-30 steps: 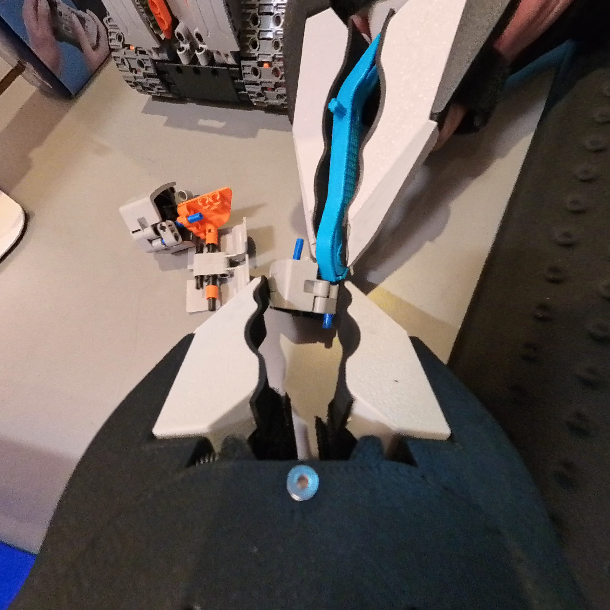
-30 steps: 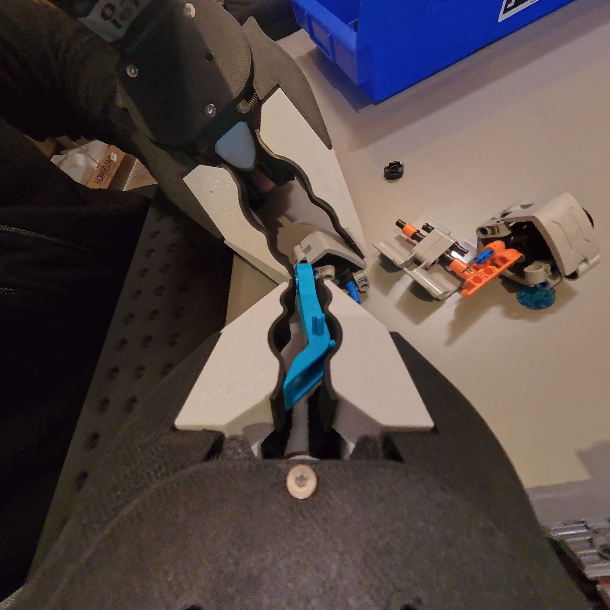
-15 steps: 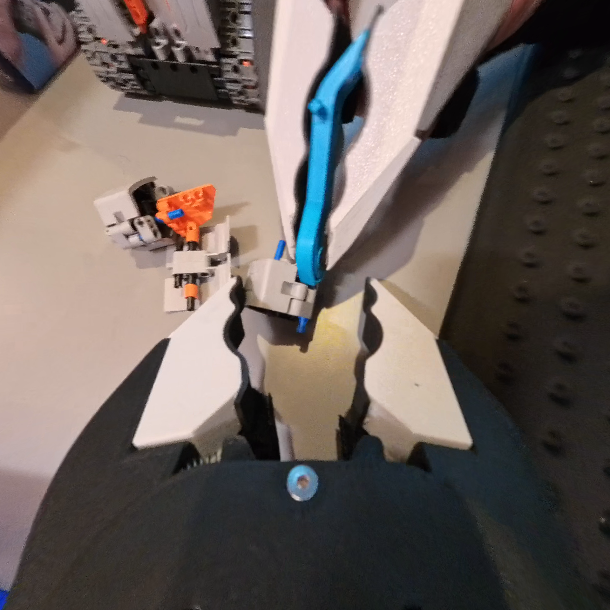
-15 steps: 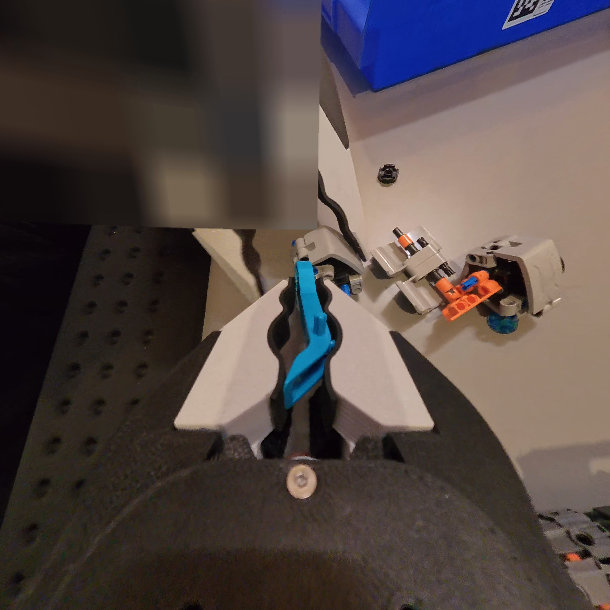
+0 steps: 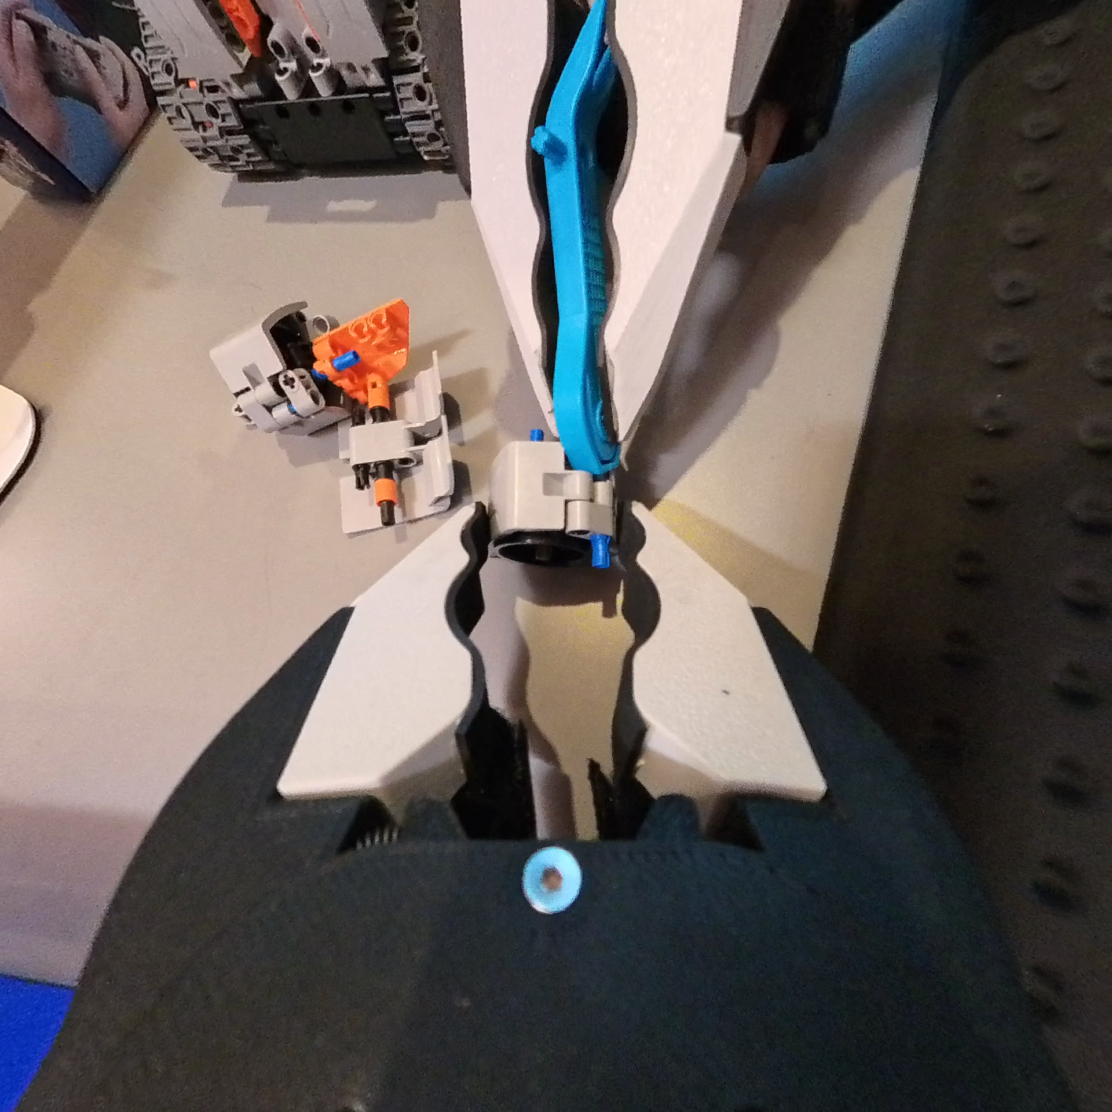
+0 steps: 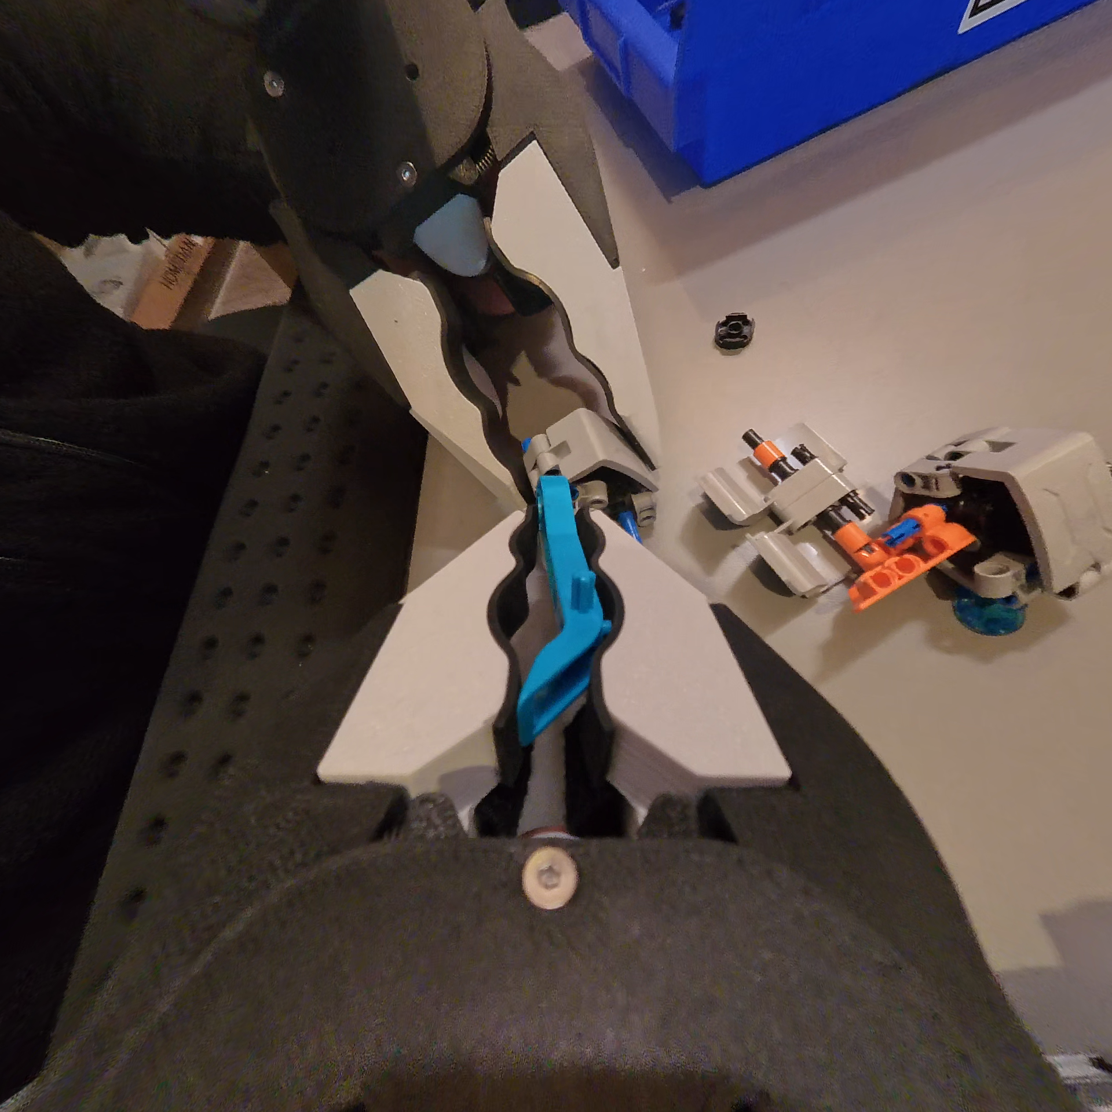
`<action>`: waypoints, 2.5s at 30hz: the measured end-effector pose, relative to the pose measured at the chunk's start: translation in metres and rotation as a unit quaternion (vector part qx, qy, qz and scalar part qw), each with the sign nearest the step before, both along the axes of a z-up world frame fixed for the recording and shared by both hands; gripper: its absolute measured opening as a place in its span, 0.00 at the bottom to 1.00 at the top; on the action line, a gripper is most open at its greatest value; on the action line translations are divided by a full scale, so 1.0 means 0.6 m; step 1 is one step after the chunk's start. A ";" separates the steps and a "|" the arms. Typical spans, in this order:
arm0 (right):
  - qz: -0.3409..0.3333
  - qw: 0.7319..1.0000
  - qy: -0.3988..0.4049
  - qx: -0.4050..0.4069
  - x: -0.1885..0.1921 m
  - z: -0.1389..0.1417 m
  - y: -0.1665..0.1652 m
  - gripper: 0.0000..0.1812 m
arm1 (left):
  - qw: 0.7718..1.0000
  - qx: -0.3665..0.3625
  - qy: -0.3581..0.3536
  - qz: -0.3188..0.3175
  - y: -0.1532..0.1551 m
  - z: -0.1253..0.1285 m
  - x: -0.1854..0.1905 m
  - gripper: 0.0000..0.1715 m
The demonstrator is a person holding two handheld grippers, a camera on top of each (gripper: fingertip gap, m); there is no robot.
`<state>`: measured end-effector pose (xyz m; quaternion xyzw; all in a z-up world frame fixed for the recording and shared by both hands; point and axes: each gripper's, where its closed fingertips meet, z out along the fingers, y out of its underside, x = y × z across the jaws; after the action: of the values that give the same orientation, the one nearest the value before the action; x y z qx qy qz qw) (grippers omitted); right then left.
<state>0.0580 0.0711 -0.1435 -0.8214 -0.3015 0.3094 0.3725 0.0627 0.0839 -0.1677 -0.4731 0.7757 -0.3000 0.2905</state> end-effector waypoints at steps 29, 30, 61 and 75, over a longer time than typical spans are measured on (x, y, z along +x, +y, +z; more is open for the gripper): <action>0.000 0.999 -0.031 0.040 -0.001 0.001 0.003 0.06 | 0.999 0.026 -0.020 0.010 0.008 -0.002 0.009 0.25; 0.000 0.998 -0.038 0.044 -0.002 0.001 0.002 0.06 | 0.999 0.031 -0.021 0.010 0.008 -0.002 0.009 0.25; 0.010 0.968 -0.213 0.134 -0.008 0.005 0.027 0.06 | 0.995 0.078 -0.031 0.048 0.030 -0.002 0.016 0.25; 0.040 0.979 -0.201 0.020 0.028 -0.015 -0.023 0.20 | 0.999 -0.003 -0.021 0.049 0.027 0.006 0.012 0.25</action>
<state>0.0745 0.0573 -0.1526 -0.8464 -0.4091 0.1468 0.3076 0.0698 0.1003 -0.1639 -0.5051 0.7443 -0.2979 0.3196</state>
